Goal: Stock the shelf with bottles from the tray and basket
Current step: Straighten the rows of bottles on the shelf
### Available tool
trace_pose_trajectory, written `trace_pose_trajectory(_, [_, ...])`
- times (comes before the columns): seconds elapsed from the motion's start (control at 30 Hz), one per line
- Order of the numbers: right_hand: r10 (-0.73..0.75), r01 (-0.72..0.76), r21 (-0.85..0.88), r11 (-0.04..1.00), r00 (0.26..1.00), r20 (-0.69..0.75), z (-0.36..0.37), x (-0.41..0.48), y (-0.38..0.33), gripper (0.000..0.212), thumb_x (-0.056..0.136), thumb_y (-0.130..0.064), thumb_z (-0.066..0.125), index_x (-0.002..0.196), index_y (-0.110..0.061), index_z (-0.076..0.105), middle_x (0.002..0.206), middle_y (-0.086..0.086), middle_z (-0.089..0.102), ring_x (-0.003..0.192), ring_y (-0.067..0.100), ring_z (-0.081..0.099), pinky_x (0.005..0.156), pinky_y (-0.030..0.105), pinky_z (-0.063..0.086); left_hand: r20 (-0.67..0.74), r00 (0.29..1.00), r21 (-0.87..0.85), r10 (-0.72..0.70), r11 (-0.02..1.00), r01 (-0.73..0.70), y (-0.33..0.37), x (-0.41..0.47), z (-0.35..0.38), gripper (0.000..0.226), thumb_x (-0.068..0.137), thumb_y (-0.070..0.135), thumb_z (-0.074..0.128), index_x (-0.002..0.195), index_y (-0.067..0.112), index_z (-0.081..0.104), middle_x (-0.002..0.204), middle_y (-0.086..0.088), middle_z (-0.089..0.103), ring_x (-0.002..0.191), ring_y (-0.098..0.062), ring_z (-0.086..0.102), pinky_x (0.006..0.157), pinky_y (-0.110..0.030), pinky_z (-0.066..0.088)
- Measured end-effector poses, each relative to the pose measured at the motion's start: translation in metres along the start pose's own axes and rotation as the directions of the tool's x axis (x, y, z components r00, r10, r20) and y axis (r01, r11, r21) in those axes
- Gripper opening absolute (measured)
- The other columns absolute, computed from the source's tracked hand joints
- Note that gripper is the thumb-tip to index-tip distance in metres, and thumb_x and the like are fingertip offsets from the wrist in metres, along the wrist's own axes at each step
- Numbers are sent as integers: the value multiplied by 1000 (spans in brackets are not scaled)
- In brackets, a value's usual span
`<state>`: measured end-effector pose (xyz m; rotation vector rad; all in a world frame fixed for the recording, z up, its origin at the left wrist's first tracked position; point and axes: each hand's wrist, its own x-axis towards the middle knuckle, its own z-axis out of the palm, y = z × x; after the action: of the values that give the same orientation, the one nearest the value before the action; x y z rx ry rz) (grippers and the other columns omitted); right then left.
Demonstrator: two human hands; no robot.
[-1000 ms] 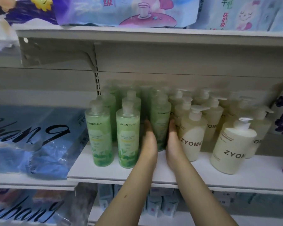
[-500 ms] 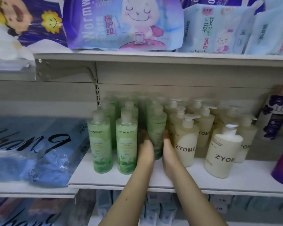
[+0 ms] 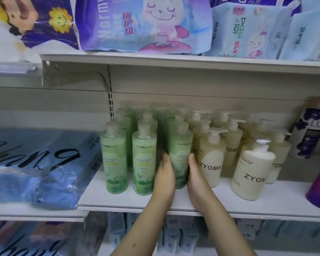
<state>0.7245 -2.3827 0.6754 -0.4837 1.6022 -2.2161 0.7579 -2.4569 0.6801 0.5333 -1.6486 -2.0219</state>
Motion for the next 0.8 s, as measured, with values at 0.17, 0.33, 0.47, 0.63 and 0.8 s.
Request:
trace_pose_trajectory(0.17, [-43, 43, -17, 999, 999, 20, -2, -2, 1, 36, 102, -42, 32, 125, -29, 56, 119, -15, 67, 110, -4, 61, 85, 17, 47, -4, 1000, 11, 10, 1000, -10, -5, 1, 0, 90, 63, 87, 27, 124, 32, 62, 129, 3, 63, 124, -15, 54, 112, -41, 36])
trace_pose_trajectory(0.33, [-91, 91, -52, 995, 996, -10, -2, -3, 5, 32, 103, -38, 33, 118, -29, 59, 118, -13, 68, 109, -3, 62, 82, 15, 48, -12, 1000, 26, 23, 999, -23, -8, 0, 0, 76, 67, 87, 25, 113, 38, 61, 126, 2, 63, 121, -16, 56, 110, -43, 38])
trace_pose_trajectory(0.47, [-101, 100, -69, 993, 995, -10, -4, 0, 9, 29, 102, -39, 34, 113, -30, 59, 114, -13, 67, 102, -7, 63, 78, 13, 49, -3, 1000, 27, 22, 999, -22, -9, 3, 0, 69, 75, 75, 25, 116, 33, 62, 124, 2, 64, 118, -15, 57, 110, -41, 39])
trace_pose_trajectory(0.63, [-36, 36, -39, 999, 999, 5, -5, 5, 7, 31, 102, -42, 34, 117, -27, 57, 113, -9, 67, 99, -3, 65, 75, 17, 50, 2, 1000, 1, 1, 1000, -1, -13, 8, 0, 62, 89, 66, 27, 119, 29, 66, 119, 3, 68, 115, -13, 61, 109, -41, 41])
trace_pose_trajectory(0.8, [51, -53, 69, 996, 998, 30, -5, 8, 5, 33, 102, -37, 37, 118, -24, 63, 107, -6, 73, 97, 4, 69, 76, 21, 49, -14, 1000, -58, -9, 998, 8, -10, 9, 3, 54, 90, 60, 33, 113, 27, 70, 114, 1, 71, 111, -16, 64, 107, -43, 43])
